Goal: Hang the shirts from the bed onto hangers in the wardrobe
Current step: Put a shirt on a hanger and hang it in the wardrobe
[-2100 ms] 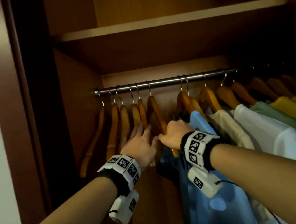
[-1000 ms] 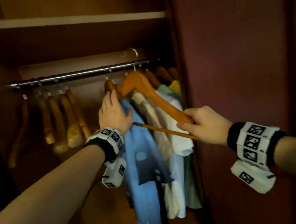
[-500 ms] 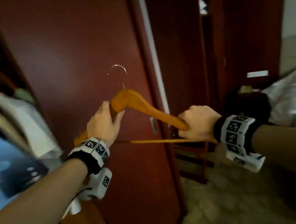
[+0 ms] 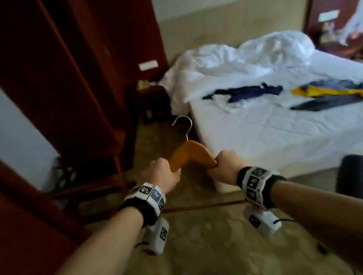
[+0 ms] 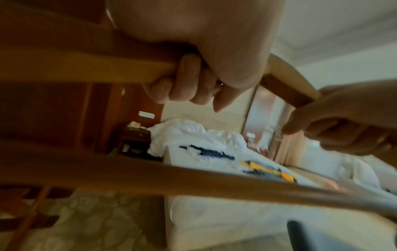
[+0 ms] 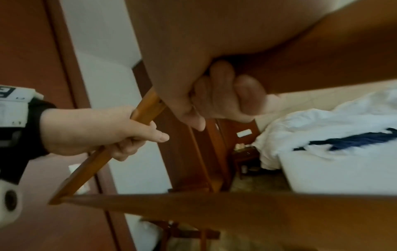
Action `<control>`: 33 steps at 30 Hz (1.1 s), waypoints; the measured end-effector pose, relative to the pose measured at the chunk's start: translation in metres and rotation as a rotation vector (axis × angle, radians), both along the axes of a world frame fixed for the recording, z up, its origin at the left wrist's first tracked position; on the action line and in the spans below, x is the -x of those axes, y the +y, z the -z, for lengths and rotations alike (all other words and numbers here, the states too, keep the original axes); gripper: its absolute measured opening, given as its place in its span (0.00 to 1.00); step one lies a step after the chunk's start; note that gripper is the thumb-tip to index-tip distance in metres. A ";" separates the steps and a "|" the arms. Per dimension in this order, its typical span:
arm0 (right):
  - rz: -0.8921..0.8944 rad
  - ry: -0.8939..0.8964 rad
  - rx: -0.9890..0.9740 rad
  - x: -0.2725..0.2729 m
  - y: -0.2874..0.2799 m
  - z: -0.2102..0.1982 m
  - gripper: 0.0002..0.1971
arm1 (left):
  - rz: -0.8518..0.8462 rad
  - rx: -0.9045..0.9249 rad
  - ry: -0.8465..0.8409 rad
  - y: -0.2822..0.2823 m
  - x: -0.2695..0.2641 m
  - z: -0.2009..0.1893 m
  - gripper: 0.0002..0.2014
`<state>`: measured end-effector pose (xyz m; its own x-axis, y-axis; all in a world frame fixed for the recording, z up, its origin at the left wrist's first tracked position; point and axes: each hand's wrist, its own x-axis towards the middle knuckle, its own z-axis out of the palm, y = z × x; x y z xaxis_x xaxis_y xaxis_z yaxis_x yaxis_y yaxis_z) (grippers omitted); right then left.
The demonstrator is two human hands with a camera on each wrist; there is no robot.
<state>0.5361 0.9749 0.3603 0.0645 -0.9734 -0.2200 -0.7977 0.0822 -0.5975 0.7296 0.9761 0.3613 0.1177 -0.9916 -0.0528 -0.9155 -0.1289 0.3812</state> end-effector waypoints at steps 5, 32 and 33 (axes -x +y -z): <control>0.182 0.129 -0.156 0.053 -0.033 0.080 0.12 | 0.137 -0.193 0.023 -0.073 0.065 0.096 0.10; 0.586 0.088 -0.509 0.407 -0.271 0.187 0.12 | 0.626 -0.531 -0.179 -0.374 0.448 0.189 0.11; 0.576 0.087 -0.501 0.422 -0.284 0.186 0.12 | 0.616 -0.527 -0.171 -0.387 0.461 0.189 0.12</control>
